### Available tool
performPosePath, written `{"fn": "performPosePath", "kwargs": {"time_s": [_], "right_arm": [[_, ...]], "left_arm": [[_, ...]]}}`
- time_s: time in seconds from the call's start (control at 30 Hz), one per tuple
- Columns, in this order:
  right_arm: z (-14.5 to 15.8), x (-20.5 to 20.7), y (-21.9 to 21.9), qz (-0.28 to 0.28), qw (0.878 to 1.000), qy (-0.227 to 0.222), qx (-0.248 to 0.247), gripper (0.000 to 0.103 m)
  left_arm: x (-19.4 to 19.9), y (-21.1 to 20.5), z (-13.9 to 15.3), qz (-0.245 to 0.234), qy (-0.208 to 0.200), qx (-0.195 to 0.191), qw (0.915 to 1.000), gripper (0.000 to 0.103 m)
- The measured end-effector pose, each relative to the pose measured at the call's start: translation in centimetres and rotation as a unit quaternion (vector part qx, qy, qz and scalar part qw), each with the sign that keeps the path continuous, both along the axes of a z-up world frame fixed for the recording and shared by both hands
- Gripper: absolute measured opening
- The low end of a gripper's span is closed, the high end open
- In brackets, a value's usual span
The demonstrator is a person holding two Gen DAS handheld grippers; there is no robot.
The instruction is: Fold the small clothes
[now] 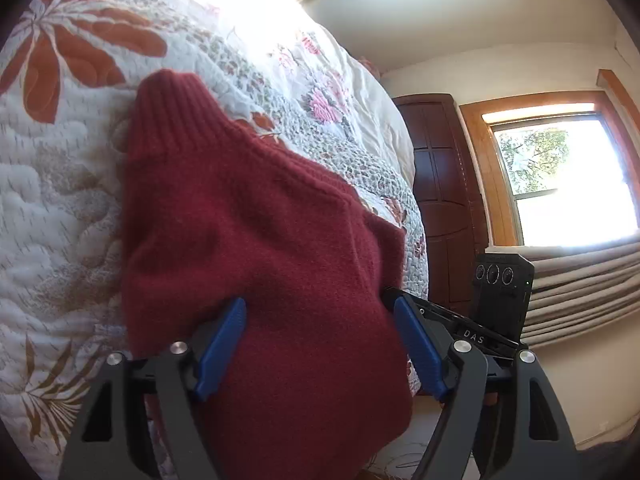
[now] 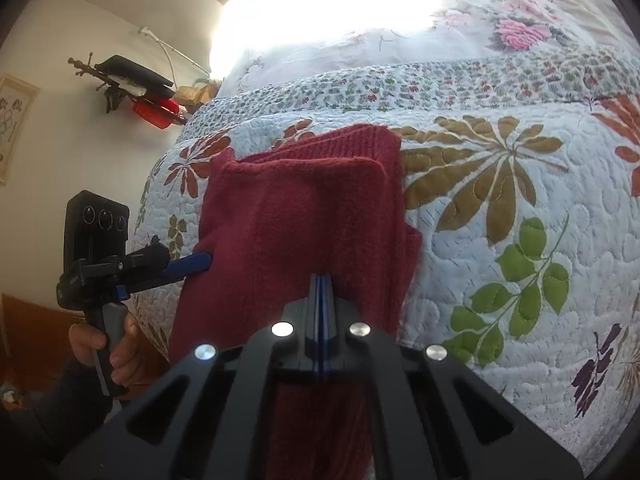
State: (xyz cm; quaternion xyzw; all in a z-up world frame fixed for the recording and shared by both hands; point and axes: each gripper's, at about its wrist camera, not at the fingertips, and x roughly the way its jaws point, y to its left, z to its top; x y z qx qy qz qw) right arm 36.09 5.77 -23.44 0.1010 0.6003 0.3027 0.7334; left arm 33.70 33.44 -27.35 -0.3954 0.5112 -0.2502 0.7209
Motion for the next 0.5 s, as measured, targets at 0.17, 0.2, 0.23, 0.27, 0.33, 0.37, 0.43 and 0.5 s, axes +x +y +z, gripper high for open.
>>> {"fn": "performPosePath", "kwargs": {"time_s": [0.17,0.2,0.23,0.27,0.33,0.37,0.43,0.5], "right_arm": [[3.6,-4.7,0.6,0.05,0.998,-0.008,0.039,0.009],[3.1,-5.6,0.9,0.056,0.998,-0.002,0.034,0.009],[2.1,-6.2,1.1,0.058,0.998,0.003,0.02,0.009],[0.8,-6.4,1.2,0.054,0.999,0.01,0.001,0.009],[-1.6,-6.5,0.7,0.042,0.999,0.005,-0.034,0.0],[-2.5,-6.3,0.0,0.029,0.999,0.01,-0.035,0.0],[-2.8,-6.1,-1.0,0.002,0.999,0.022,-0.026,0.0],[-1.1,-6.9,-0.9,0.01,0.999,0.007,-0.031,0.0]], "left_arm": [[-5.2,0.3,3.5,-0.026,-0.059,-0.015,0.9978,0.077],[-6.1,0.0,2.7,-0.03,-0.048,-0.019,0.9982,0.077],[-6.6,-0.3,1.5,-0.032,-0.032,-0.018,0.9988,0.077],[-7.0,-0.6,0.0,-0.03,-0.012,-0.014,0.9994,0.077],[-6.9,-1.4,-2.1,-0.026,-0.005,-0.02,0.9994,0.077],[-6.9,-1.8,-2.6,-0.024,-0.003,-0.019,0.9995,0.077],[-6.9,-2.3,-2.1,-0.026,-0.003,-0.01,0.9996,0.077],[-7.5,-2.2,-0.1,-0.029,-0.018,-0.011,0.9994,0.076]]}}
